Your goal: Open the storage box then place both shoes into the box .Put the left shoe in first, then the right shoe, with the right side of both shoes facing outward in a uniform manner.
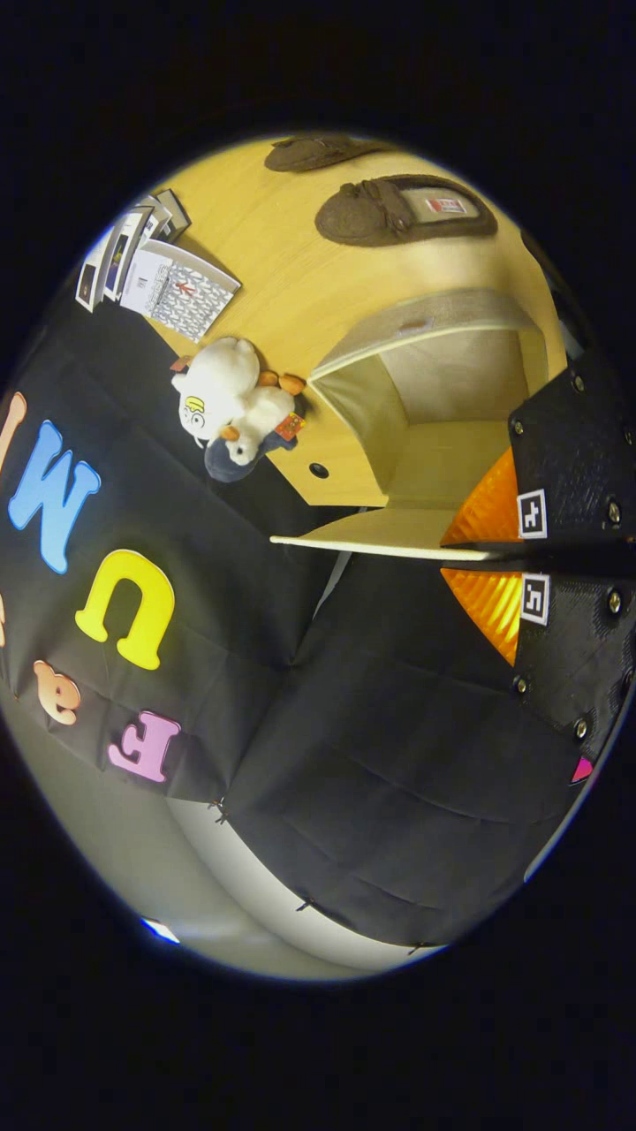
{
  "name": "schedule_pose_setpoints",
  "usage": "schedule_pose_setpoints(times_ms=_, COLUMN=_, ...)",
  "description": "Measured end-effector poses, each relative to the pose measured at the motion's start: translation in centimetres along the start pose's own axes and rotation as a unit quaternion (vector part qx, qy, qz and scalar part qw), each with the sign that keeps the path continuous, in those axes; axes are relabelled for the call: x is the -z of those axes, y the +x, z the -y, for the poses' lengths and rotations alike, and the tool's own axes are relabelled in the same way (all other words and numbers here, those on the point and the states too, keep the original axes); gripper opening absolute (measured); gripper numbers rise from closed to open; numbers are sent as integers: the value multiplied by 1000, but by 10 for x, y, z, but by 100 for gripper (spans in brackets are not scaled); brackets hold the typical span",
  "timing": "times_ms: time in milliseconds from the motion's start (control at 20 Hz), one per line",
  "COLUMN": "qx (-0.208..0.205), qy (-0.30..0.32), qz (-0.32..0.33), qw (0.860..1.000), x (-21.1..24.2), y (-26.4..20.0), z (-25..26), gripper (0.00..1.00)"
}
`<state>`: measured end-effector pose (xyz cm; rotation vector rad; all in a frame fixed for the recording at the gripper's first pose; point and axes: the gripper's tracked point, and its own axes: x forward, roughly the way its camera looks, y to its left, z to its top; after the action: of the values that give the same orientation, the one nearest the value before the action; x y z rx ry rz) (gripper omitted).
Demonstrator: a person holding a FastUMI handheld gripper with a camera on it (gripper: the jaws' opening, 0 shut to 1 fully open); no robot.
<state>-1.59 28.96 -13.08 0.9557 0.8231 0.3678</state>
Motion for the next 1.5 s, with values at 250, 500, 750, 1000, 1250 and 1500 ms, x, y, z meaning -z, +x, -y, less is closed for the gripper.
schedule_pose_setpoints(times_ms=250, qx=0, qy=-41, qz=-3, qw=999, x=18, y=25, z=-43, gripper=0)
schedule_pose_setpoints(times_ms=500, qx=-1, qy=-89, qz=-6, qw=996, x=45, y=54, z=-78, gripper=3)
schedule_pose_setpoints(times_ms=750, qx=-12, qy=-115, qz=-29, qw=993, x=73, y=82, z=-99, gripper=7)
schedule_pose_setpoints(times_ms=1000, qx=-28, qy=-175, qz=-32, qw=984, x=80, y=87, z=-113, gripper=66)
schedule_pose_setpoints(times_ms=1250, qx=-23, qy=-253, qz=9, qw=967, x=51, y=66, z=-105, gripper=97)
schedule_pose_setpoints(times_ms=1500, qx=7, qy=-304, qz=68, qw=950, x=3, y=32, z=-80, gripper=97)
